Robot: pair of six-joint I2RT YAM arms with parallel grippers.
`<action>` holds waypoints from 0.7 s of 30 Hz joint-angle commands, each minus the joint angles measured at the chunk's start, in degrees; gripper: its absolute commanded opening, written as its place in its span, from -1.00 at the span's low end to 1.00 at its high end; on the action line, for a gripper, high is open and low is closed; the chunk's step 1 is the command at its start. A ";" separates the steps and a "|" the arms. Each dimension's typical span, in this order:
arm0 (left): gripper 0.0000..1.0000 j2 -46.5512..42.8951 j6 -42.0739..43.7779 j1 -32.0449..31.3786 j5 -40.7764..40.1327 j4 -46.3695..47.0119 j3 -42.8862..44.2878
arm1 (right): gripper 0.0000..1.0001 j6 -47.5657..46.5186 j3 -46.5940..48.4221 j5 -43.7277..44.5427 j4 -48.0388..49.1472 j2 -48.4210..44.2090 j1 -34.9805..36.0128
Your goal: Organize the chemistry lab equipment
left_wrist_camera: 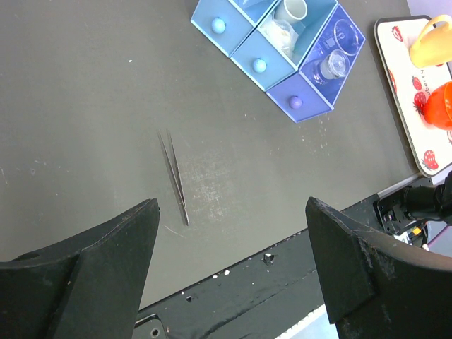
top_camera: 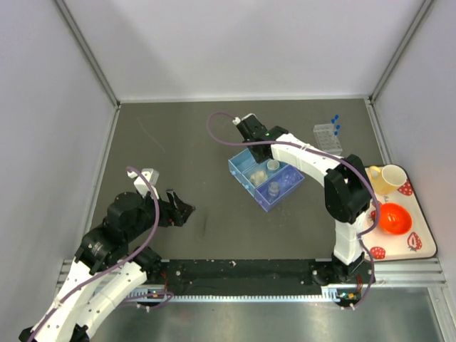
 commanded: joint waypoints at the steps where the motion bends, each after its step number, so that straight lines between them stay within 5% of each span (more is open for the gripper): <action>1: 0.79 -0.37 0.24 0.08 -0.15 2.38 0.99 | -0.51 1.06 2.67 1.30 0.06 -1.51 -0.35; 10: 0.80 -0.11 0.06 0.08 -0.68 2.03 1.43 | -0.49 3.17 1.26 2.18 -1.34 -11.34 4.65; 21: 0.80 0.15 0.77 0.08 -3.58 -0.87 3.10 | -0.38 12.83 -6.64 -2.80 -1.35 -21.38 22.22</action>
